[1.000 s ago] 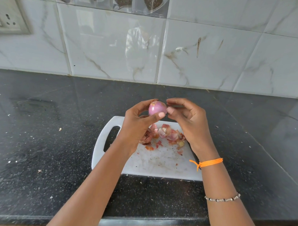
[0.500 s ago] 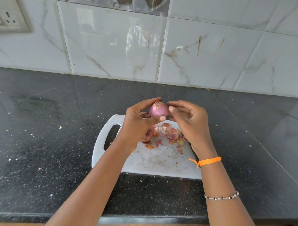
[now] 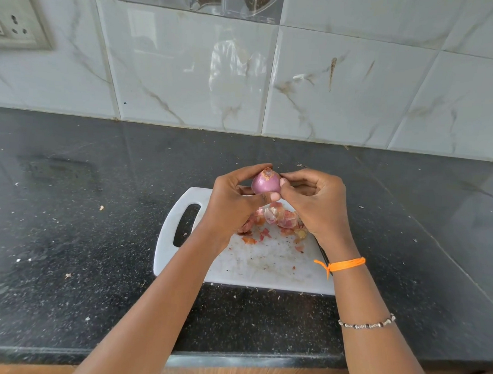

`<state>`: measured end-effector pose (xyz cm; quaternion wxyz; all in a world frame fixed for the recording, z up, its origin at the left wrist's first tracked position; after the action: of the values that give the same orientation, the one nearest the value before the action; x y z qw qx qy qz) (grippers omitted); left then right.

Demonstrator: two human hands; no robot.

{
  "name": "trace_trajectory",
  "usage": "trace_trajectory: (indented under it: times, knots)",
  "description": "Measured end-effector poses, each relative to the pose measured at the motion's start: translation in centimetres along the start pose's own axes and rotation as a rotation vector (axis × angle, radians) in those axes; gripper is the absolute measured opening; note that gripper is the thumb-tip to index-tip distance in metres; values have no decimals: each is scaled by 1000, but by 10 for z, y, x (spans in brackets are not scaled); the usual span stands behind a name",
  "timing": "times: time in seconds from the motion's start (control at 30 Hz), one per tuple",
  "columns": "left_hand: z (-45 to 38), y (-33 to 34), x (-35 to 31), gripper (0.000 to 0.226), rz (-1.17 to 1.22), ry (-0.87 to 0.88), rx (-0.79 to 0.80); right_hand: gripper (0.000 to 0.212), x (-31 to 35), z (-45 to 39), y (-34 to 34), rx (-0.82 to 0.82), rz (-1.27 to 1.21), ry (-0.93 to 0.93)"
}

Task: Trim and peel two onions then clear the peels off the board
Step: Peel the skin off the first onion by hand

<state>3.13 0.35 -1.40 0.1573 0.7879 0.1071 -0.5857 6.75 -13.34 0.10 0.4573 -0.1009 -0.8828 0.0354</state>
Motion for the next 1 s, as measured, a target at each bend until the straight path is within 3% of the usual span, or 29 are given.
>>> trace_trajectory:
  times: [0.2, 0.47, 0.63, 0.8, 1.0]
  knots:
    - [1, 2, -1, 51, -41, 19, 21, 17, -4, 0, 0, -76, 73, -27]
    - [2, 1, -2, 49, -40, 51, 22, 18, -14, -7, -3, -75, 33, 75]
    - [2, 0, -1, 50, -36, 78, 28, 36, -14, -3, -1, -30, 28, 81]
    - [2, 1, -1, 50, -23, 98, 29, 8, -5, 1, 5, 22, -32, -2]
    - [2, 1, 1, 50, -47, 99, 20, 11, -5, 1, 5, -1, 17, -57]
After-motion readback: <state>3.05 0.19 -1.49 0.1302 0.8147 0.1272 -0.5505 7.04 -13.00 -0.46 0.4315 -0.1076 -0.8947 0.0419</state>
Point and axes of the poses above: each hand's wrist, its own z-axis away from the middle knuckle, its own y-axis out of the palm, x = y × z, the point moved 2 cm from there along -z, towards the middle knuckle, and after that the axes turned 10 degrees about -x, right-handed, at the moved point
